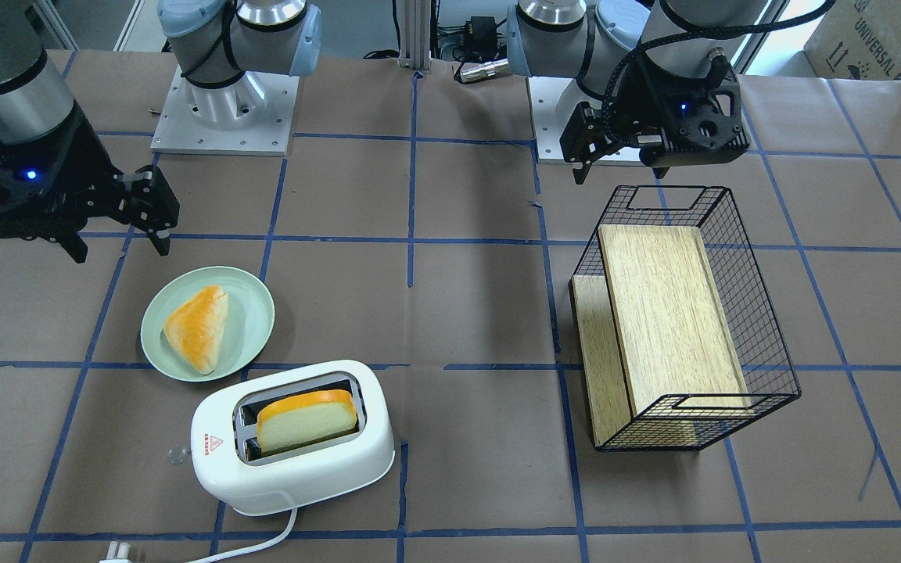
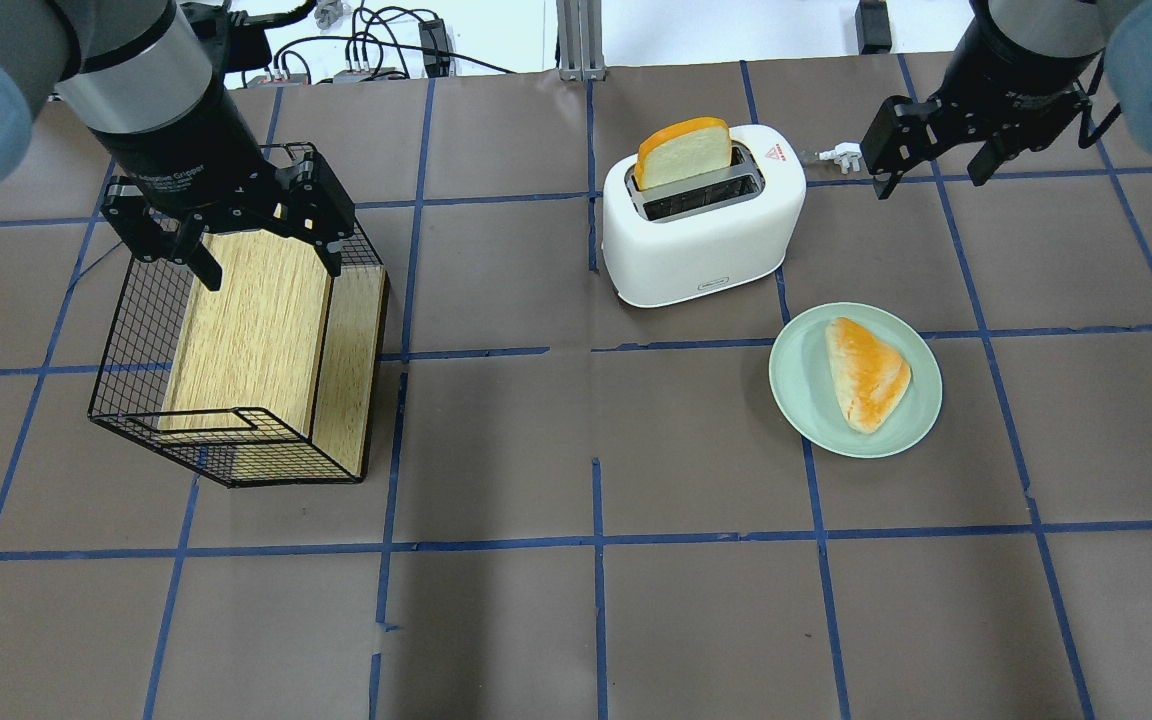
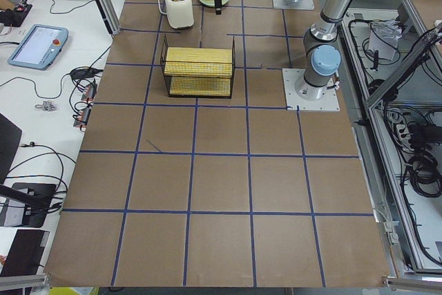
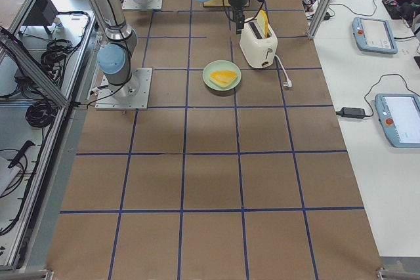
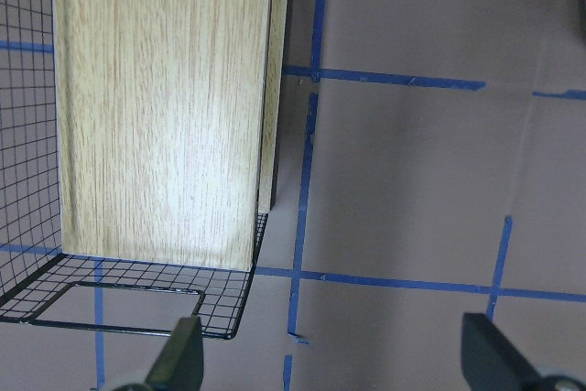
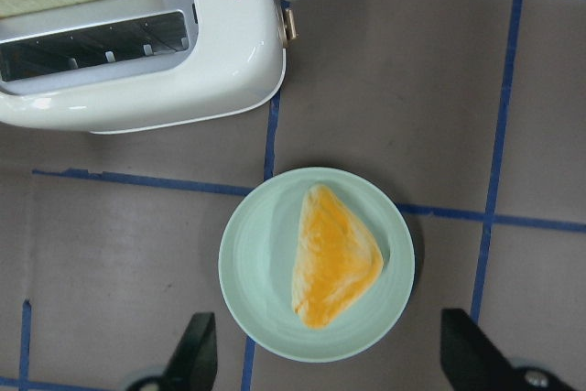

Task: Press toaster with right arm
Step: 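Move the right gripper toward the lever on the white toaster's side, then lower the right gripper onto the toaster's lever, then press the toaster lever down with the right gripper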

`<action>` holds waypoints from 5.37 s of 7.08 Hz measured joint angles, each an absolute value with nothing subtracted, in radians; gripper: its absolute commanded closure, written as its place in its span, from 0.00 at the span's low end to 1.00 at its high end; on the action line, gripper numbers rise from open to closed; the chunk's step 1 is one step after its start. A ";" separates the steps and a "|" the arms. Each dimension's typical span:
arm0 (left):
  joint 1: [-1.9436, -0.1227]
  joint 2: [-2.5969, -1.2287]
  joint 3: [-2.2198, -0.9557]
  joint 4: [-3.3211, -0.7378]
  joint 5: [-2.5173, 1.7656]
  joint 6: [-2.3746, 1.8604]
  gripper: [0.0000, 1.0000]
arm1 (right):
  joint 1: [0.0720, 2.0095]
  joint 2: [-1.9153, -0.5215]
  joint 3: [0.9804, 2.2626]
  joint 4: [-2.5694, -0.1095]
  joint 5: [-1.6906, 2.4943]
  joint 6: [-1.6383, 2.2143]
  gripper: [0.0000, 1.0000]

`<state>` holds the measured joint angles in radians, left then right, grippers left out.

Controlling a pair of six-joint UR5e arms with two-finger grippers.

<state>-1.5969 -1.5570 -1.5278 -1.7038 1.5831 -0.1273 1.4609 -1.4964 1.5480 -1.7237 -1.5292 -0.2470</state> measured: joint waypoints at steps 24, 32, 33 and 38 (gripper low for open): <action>-1.597 -1.557 -1.528 -1.704 1.583 -0.127 0.00 | 1.377 -0.905 1.081 -1.404 -1.170 -0.380 0.98; -1.597 -1.557 -1.528 -1.704 1.583 -0.127 0.00 | 1.373 -0.888 1.020 -1.368 -1.171 -0.379 0.98; -1.597 -1.557 -1.528 -1.704 1.583 -0.127 0.00 | 1.374 -0.885 0.982 -1.337 -1.172 -0.378 0.98; -1.597 -1.557 -1.528 -1.703 1.583 -0.127 0.00 | 1.380 -0.828 0.934 -1.319 -1.169 -0.377 0.98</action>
<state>-1.5968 -1.5570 -1.5278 -1.7030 1.5831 -0.1273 1.3802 -0.8285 0.9337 -1.3194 -1.1694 -0.3771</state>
